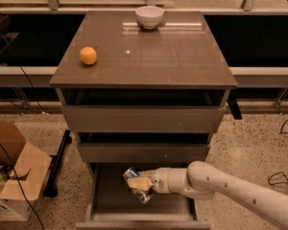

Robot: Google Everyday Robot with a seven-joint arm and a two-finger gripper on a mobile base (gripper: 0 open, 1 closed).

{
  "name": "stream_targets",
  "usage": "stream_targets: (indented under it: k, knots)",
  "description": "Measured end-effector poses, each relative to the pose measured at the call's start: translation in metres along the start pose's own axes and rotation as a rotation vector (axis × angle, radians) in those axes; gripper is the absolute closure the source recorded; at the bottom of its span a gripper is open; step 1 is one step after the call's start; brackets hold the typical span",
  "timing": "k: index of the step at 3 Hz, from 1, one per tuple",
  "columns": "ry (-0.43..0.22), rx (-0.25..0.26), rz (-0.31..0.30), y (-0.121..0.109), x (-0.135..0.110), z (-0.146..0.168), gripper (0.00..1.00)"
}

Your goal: Place redbull can into bottom drawer

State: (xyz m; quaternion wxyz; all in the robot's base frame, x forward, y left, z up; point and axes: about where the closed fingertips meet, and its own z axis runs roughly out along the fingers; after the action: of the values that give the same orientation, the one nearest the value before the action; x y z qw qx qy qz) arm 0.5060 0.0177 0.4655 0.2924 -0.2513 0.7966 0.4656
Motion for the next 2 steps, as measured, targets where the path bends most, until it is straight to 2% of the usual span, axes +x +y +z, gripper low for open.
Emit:
stream_targets:
  k: [1,2]
  knots:
    - [-0.025,0.005,0.088,-0.033,0.047,0.023,1.0]
    - [-0.037,0.038,0.149,-0.064,0.079,0.023,1.0]
